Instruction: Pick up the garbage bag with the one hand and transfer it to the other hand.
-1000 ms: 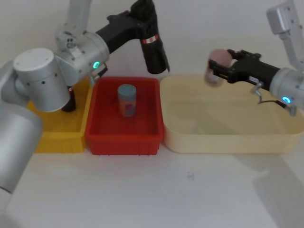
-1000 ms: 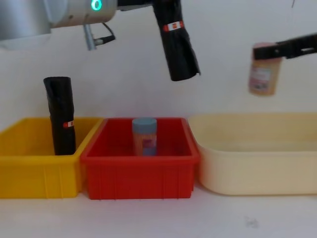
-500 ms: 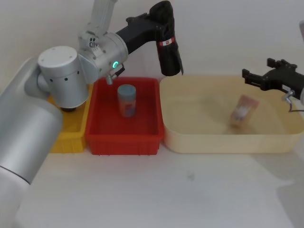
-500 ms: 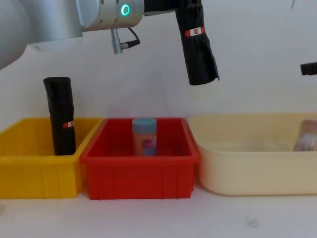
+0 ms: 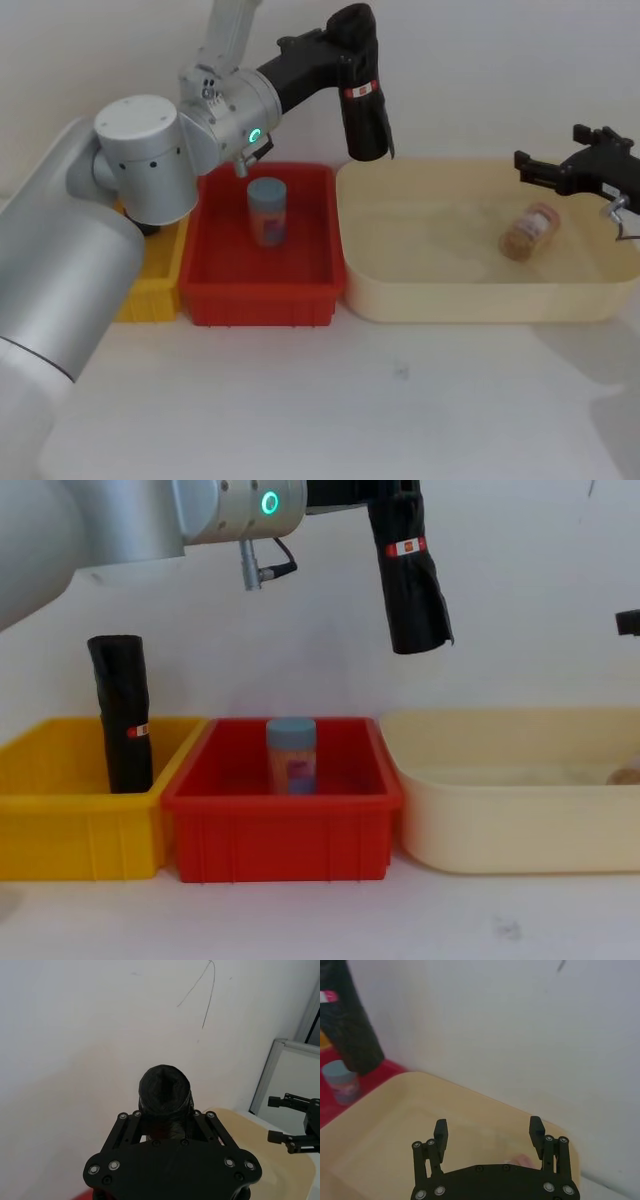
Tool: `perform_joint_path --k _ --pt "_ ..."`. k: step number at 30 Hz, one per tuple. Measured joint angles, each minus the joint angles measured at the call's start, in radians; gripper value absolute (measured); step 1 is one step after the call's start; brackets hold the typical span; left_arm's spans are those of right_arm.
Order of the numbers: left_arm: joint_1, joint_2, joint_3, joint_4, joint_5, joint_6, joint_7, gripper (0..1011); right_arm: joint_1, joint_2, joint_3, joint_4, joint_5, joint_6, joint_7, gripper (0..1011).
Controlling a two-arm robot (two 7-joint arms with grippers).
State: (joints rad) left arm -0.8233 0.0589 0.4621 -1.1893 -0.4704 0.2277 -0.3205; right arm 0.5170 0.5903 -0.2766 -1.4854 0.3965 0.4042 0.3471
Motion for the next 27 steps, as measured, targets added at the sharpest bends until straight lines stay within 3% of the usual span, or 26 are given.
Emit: perform_joint_path --k 15,27 --pt "-0.006 -0.005 0.005 0.009 0.002 -0.002 0.000 346 0.026 -0.022 -0.059 -0.027 -0.001 -0.051 0.089 999" --pt "-0.007 -0.006 0.006 0.012 0.002 -0.003 0.000 345 0.124 -0.102 -0.157 0.037 -0.015 -0.090 0.170 1000"
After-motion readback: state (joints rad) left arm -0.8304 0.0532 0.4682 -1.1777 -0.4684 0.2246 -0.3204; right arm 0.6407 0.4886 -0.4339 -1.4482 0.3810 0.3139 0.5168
